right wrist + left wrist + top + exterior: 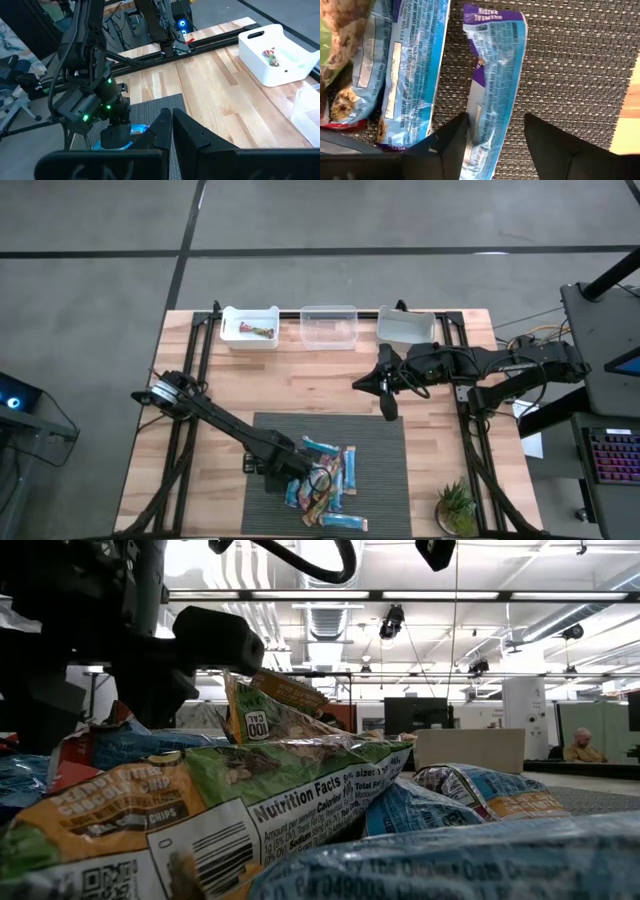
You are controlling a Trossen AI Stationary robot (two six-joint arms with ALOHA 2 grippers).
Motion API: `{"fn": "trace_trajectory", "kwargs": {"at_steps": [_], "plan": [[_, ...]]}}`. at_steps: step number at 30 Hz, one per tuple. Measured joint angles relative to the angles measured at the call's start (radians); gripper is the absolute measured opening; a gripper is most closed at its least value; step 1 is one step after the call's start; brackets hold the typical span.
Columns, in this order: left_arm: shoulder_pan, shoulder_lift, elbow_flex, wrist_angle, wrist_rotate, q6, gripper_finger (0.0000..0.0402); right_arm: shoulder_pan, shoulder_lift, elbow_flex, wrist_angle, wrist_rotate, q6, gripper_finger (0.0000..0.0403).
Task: Pick and place Granola Bars by type
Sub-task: Put the blue granola bar into the transparent bin
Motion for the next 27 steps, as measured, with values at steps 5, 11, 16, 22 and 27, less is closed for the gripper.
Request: {"fn": "trace_trajectory", "kwargs": {"at_steps": [5, 11, 16, 22, 27], "plan": [[0.0, 0.0, -0.021, 0.043, 0.0, -0.001, 0.0178, 0.0, 0.0, 0.0, 0.0, 0.0, 0.0, 0.0008], [0.0, -0.002, -0.059, 0.066, -0.005, -0.002, 0.0178, 0.0, 0.0, 0.0, 0.007, 0.0, 0.001, 0.0008], [-0.001, -0.002, -0.055, 0.061, -0.019, -0.01, 0.0178, 0.0, 0.0, 0.0, 0.007, 0.0, 0.0, 0.0008], [0.0, -0.002, -0.055, 0.063, -0.02, -0.01, 0.0166, 0.0, 0.0, 0.0, 0.007, 0.001, 0.005, 0.0008], [0.0, -0.002, -0.055, 0.06, -0.021, -0.024, 0.0132, 0.0, 0.0, 0.0, 0.007, 0.001, 0.008, 0.0008]]}}
